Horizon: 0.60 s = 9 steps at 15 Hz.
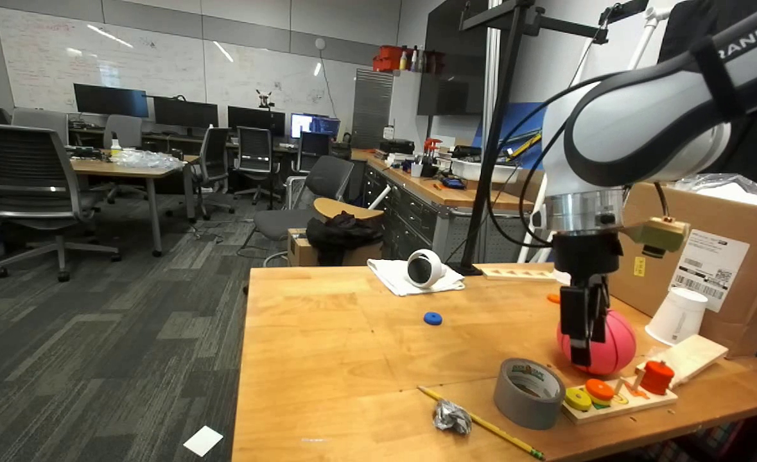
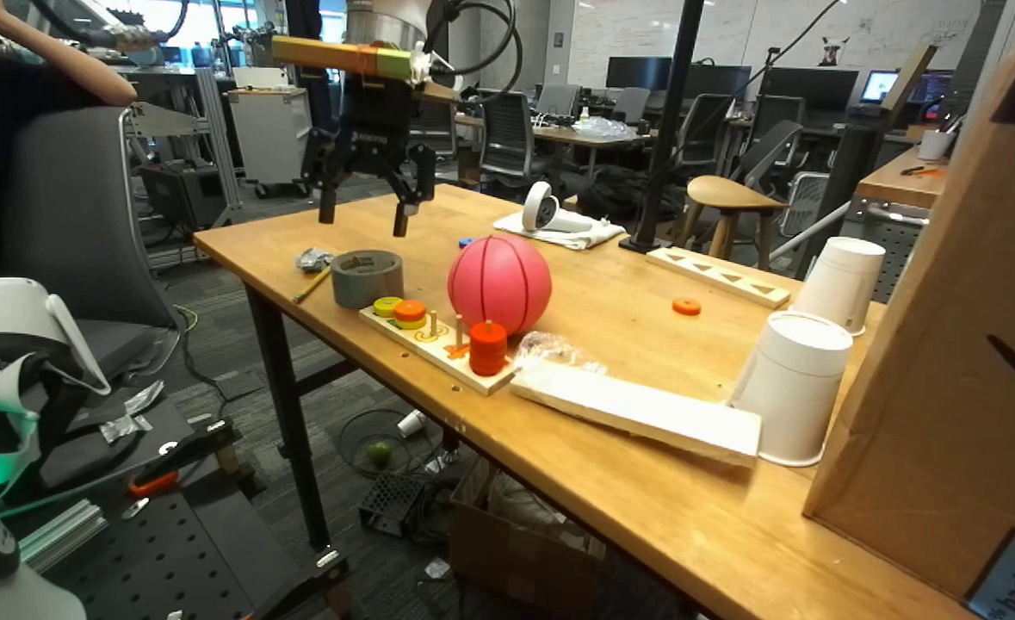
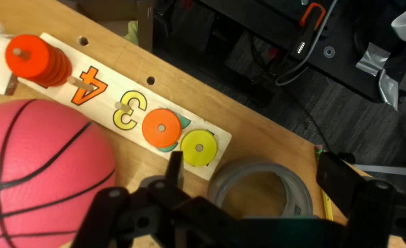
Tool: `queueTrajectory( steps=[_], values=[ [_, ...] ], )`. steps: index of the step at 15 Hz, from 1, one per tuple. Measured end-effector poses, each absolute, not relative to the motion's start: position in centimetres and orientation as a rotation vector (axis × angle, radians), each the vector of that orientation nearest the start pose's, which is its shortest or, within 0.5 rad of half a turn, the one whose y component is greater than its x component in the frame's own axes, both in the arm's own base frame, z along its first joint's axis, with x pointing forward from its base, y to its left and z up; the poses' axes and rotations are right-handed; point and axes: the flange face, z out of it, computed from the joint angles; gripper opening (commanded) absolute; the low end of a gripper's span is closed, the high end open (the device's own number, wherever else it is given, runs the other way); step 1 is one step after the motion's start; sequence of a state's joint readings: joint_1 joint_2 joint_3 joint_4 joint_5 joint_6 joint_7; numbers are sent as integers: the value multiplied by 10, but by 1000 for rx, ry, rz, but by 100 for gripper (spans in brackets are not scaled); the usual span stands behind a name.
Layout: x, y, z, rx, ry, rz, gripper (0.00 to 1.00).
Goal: Move the basketball to the right.
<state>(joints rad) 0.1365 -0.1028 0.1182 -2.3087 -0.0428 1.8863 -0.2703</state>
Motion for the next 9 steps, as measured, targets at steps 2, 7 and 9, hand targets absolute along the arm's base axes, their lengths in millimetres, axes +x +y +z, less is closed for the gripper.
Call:
queueTrajectory(
  steps=[2, 7, 9],
  values=[
    [439, 95, 345, -3033, -812, 487, 100],
    [440, 36, 316, -3032, -809, 392, 100],
    [451, 11, 325, -3071, -860, 342, 100]
  ],
)
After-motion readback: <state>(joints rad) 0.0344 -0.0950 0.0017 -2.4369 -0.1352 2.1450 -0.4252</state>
